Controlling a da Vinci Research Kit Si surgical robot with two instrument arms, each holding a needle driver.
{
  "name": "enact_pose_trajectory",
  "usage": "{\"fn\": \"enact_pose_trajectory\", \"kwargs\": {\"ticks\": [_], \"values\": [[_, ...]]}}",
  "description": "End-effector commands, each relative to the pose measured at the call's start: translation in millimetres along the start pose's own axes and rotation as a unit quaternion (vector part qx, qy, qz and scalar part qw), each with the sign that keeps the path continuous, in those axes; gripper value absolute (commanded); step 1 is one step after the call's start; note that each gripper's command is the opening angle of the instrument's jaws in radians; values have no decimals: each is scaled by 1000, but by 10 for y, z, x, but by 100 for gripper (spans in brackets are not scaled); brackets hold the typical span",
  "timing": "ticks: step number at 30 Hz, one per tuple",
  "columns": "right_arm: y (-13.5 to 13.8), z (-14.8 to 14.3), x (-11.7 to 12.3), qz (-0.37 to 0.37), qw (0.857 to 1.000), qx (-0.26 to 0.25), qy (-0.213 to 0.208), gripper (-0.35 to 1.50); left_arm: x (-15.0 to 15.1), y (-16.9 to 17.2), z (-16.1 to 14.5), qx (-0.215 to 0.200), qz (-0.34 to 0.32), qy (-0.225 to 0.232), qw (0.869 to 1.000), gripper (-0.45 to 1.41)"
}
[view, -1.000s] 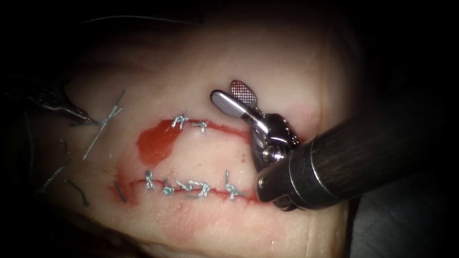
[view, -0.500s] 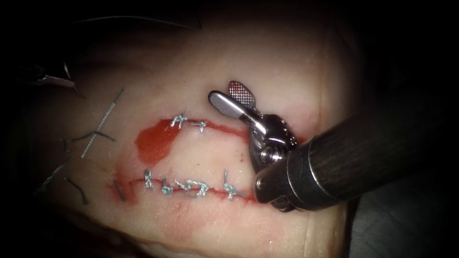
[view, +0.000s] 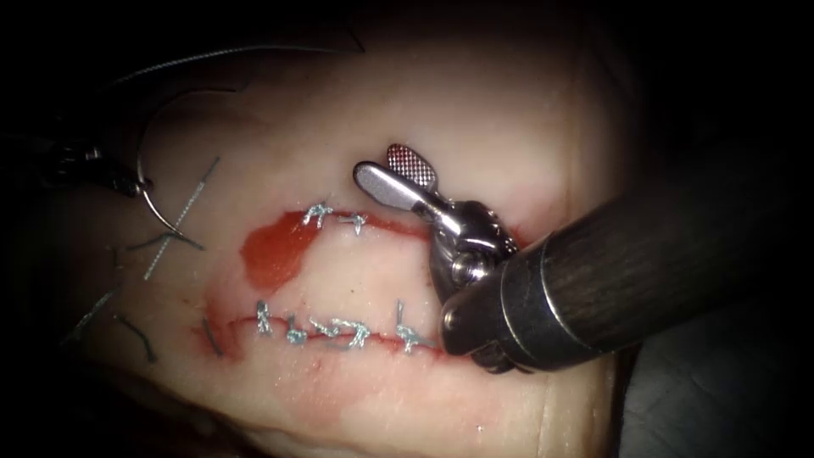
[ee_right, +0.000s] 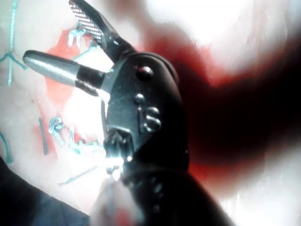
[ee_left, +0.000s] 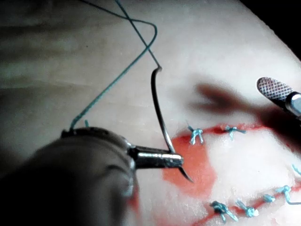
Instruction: Wound Closure
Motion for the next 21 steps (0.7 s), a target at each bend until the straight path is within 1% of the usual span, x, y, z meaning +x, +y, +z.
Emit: {"fn": "enact_pose_trajectory", "kwargs": {"ticks": [1,2,3,5,7,9,10,11,12,13,14,15,17,18,20,21], "values": [[0,9,5,18,1000,0,-3,109,-3,7,6,11,1,2,1000,-45],[0,9,5,30,1000,0,-3,109,-2,5,13,13,-1,9,1000,-45],[1,10,6,54,999,-2,-3,104,-2,4,18,15,-3,16,1000,-45],[3,10,7,92,996,-2,-3,101,-1,1,28,18,-7,25,1000,-45],[6,10,10,149,989,-5,1,94,-2,-2,39,23,-3,35,999,-45],[10,12,13,208,978,-9,9,89,-2,-5,48,26,6,43,999,-45],[14,14,17,249,968,-12,12,84,-2,-5,52,28,10,45,999,-45],[16,16,20,278,960,-15,13,77,-2,-6,55,29,15,49,998,-45],[20,20,25,300,953,-23,11,64,-2,-6,59,32,23,54,998,-45],[22,22,28,311,949,-38,9,59,-1,-7,63,33,26,56,998,-45],[27,28,33,336,939,-71,4,61,-1,-8,70,35,34,52,997,-45],[29,30,35,344,936,-73,7,62,-1,-8,73,35,34,49,998,-45],[30,35,37,353,932,-77,13,84,-1,-10,80,36,35,43,998,-45],[30,38,39,352,932,-81,16,91,-2,-11,83,37,35,42,998,-45],[30,46,41,362,930,-60,-16,94,-3,-13,92,39,33,42,998,-45],[29,50,41,365,929,-51,-31,99,-2,-13,94,40,32,43,998,-45]]}}
